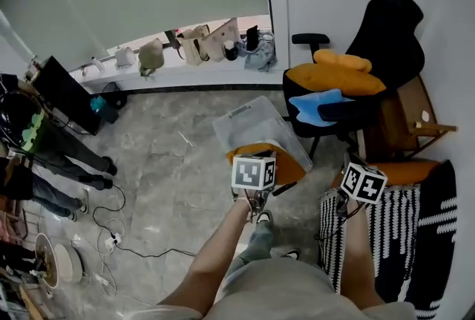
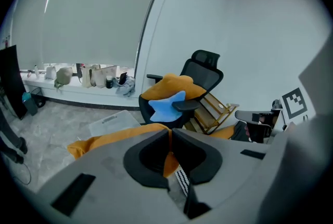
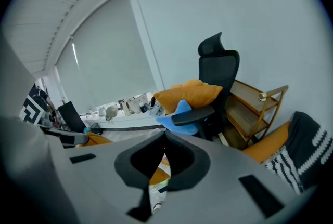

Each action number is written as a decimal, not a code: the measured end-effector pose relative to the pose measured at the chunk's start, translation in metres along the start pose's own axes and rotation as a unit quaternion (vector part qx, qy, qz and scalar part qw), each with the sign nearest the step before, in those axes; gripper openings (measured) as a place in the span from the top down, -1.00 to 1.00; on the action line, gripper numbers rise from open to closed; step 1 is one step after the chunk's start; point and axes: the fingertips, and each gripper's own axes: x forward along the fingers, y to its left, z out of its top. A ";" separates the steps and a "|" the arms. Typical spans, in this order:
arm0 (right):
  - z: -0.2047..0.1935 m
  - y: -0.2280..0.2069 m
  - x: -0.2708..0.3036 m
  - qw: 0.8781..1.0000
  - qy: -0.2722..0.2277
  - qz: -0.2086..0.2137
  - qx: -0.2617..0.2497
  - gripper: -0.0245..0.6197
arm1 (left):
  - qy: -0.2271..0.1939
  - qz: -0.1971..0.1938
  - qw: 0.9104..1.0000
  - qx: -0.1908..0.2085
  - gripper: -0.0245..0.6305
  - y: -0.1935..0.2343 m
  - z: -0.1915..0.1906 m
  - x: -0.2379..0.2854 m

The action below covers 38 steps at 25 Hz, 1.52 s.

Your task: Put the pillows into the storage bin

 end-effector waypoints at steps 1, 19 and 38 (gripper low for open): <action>0.002 0.008 0.007 1.000 0.004 0.005 -0.005 0.92 | -0.001 0.005 1.000 -0.007 0.85 0.011 0.002 -0.002; -0.007 0.086 0.171 0.991 0.113 0.020 -0.070 0.92 | 0.038 0.039 0.993 -0.107 0.85 0.185 0.018 0.077; -0.051 0.080 0.317 0.986 0.164 0.003 -0.027 0.92 | 0.063 0.052 0.991 -0.105 0.85 0.304 0.043 0.245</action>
